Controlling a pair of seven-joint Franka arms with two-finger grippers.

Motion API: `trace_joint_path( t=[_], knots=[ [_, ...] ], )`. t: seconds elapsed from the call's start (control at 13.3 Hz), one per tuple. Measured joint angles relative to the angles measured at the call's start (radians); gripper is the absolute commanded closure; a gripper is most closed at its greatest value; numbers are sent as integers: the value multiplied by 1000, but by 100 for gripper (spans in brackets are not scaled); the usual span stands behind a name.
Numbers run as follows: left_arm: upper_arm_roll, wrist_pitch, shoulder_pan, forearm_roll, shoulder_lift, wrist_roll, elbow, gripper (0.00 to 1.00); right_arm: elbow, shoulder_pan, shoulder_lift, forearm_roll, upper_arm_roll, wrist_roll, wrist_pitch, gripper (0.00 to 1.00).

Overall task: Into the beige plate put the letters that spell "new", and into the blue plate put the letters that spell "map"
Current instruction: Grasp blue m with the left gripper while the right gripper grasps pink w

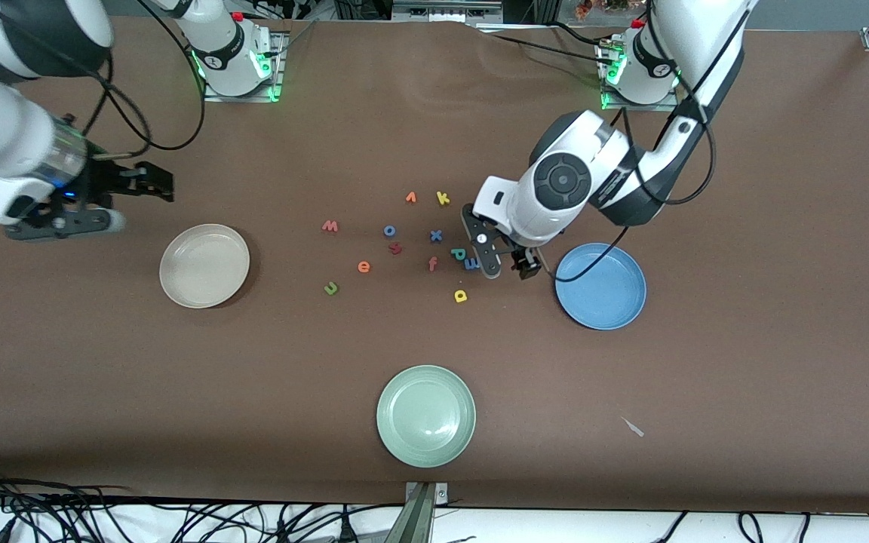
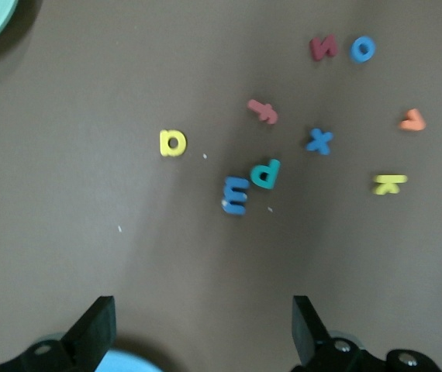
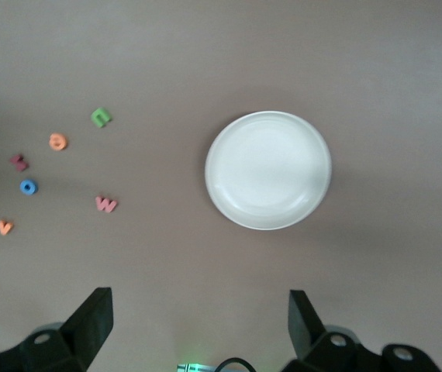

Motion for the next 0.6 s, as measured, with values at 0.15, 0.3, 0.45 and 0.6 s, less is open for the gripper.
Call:
trace_joint_path(
  t=[0.15,0.3,0.45,0.6],
  knots=[
    [0,71,-19,65,46,6,0,2,-1,49,56,18,12,10,40,0],
    [0,134,-28,103,90,12,0,9,-3,91,106,37,12,52,108,0],
    [1,201,-28,141,131,17,-2,17,-18,133,147,38,13,153,180,0],
    [2,280,-27,150,171,26,-14,19,-77,173,164,38,13,233,272,0]
  ],
)
